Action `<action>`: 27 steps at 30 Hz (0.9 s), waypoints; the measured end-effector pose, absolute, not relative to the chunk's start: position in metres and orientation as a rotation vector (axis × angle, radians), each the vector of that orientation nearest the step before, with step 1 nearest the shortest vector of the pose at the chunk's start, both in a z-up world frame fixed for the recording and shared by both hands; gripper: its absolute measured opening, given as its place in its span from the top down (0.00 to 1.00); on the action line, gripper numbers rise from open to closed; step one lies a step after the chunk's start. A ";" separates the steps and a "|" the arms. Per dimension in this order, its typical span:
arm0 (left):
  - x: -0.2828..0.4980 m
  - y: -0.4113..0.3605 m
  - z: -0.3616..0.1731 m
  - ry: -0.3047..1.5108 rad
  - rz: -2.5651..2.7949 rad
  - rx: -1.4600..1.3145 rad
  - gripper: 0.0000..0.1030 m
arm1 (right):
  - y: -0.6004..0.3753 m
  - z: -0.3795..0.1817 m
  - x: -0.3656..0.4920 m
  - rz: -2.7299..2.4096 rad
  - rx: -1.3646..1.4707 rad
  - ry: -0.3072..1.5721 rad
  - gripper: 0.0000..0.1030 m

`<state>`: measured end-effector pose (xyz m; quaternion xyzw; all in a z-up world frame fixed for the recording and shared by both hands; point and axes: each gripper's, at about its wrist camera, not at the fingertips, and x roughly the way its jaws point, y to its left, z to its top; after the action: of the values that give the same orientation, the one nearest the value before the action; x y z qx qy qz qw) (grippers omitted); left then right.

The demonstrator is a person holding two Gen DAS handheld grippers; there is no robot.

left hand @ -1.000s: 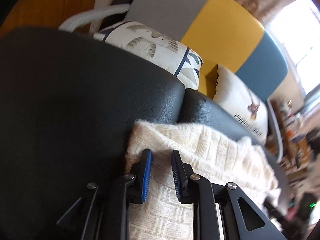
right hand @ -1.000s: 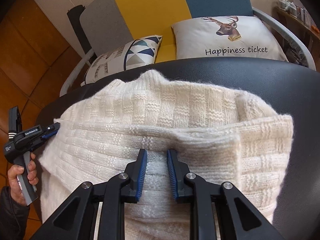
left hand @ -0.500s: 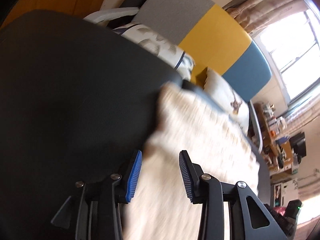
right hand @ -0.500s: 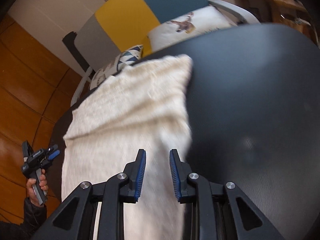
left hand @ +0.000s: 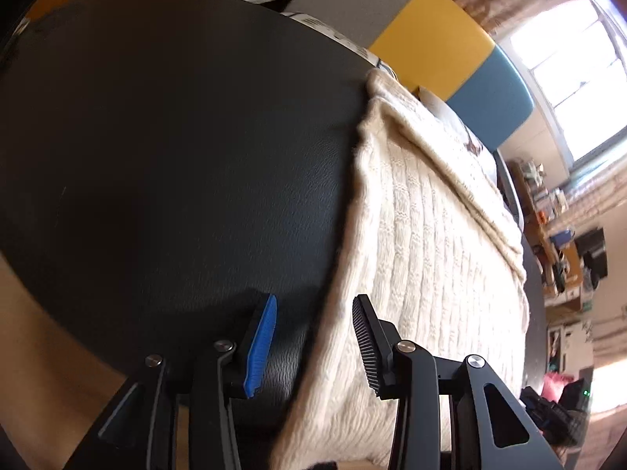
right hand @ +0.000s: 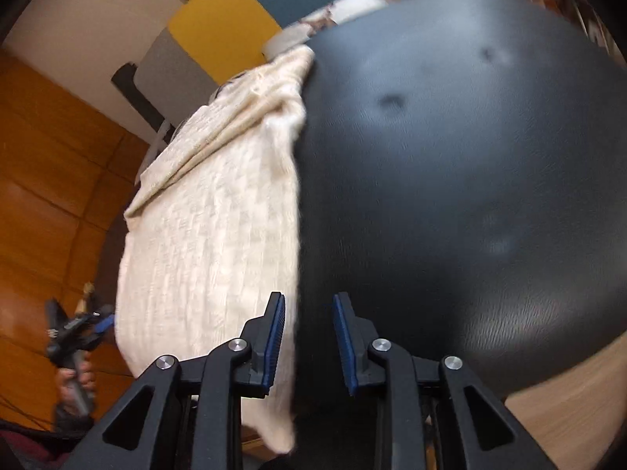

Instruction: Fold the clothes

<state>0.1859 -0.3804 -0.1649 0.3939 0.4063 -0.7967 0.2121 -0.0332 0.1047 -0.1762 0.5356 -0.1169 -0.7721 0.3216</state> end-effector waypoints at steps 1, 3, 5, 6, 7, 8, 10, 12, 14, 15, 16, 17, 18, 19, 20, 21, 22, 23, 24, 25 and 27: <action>0.186 -0.379 -0.162 1.136 -2.221 1.088 0.60 | 0.097 -0.170 -0.038 -2.028 1.364 -0.280 0.73; 0.182 -0.376 -0.156 1.155 -2.237 1.064 0.60 | 0.071 -0.158 -0.057 -2.070 1.299 -0.170 0.73; 0.167 -0.366 -0.144 1.113 -2.310 1.069 0.59 | 0.047 -0.148 -0.079 -2.101 1.254 -0.082 0.73; 0.158 -0.360 -0.138 1.078 -2.344 1.077 0.59 | 0.037 -0.146 -0.094 -2.096 1.259 -0.077 0.73; 0.146 -0.353 -0.133 1.042 -2.376 1.091 0.59 | 0.027 -0.143 -0.109 -2.092 1.264 -0.074 0.74; 0.132 -0.346 -0.128 1.031 -2.413 1.109 0.59 | 0.021 -0.141 -0.122 -2.091 1.261 -0.084 0.75; 0.102 -0.328 -0.119 1.001 -2.497 1.150 0.59 | 0.008 -0.139 -0.147 -2.086 1.283 -0.069 0.76; 0.067 -0.305 -0.112 0.934 -2.590 1.210 0.59 | -0.005 -0.139 -0.168 -2.045 1.312 -0.046 0.79; 0.031 -0.273 -0.107 0.864 -2.703 1.299 0.59 | -0.015 -0.149 -0.187 -1.887 1.368 -0.101 0.80; 0.016 -0.257 -0.107 0.828 -2.749 1.348 0.59 | -0.019 -0.155 -0.195 -1.838 1.406 -0.093 0.80; 0.003 -0.240 -0.109 0.809 -2.786 1.402 0.59 | -0.024 -0.164 -0.202 -1.782 1.463 -0.088 0.80; -0.011 -0.224 -0.112 0.788 -2.813 1.467 0.59 | -0.026 -0.173 -0.207 -1.762 1.519 -0.076 0.80; -0.020 -0.210 -0.118 0.748 -2.829 1.526 0.59 | -0.028 -0.182 -0.212 -1.743 1.577 -0.056 0.80; -0.029 -0.195 -0.124 0.708 -2.843 1.585 0.59 | -0.028 -0.190 -0.214 -1.729 1.615 -0.038 0.80; -0.030 -0.185 -0.130 0.682 -2.841 1.638 0.59 | -0.025 -0.194 -0.217 -1.754 1.631 -0.020 0.89; -0.029 -0.179 -0.138 0.677 -2.828 1.697 0.59 | -0.022 -0.197 -0.220 -1.778 1.646 -0.006 0.92; -0.028 -0.172 -0.145 0.671 -2.813 1.757 0.59 | -0.018 -0.198 -0.223 -1.784 1.647 -0.035 0.92; -0.027 -0.166 -0.152 0.665 -2.800 1.811 0.59 | -0.015 -0.199 -0.226 -1.788 1.648 -0.062 0.93; -0.022 -0.165 -0.155 0.651 -2.816 1.796 0.59 | -0.014 -0.200 -0.226 -1.784 1.642 -0.069 0.93; -0.018 -0.163 -0.157 0.639 -2.831 1.782 0.59 | -0.013 -0.201 -0.225 -1.783 1.632 -0.066 0.93; -0.014 -0.165 -0.158 0.650 -2.839 1.789 0.59 | -0.012 -0.200 -0.224 -1.791 1.621 -0.087 0.94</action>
<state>-0.0136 -0.1654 -0.1584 0.5183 0.1883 -0.8228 -0.1377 -0.2240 -0.0120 -0.2001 0.6272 -0.0336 -0.6929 0.3542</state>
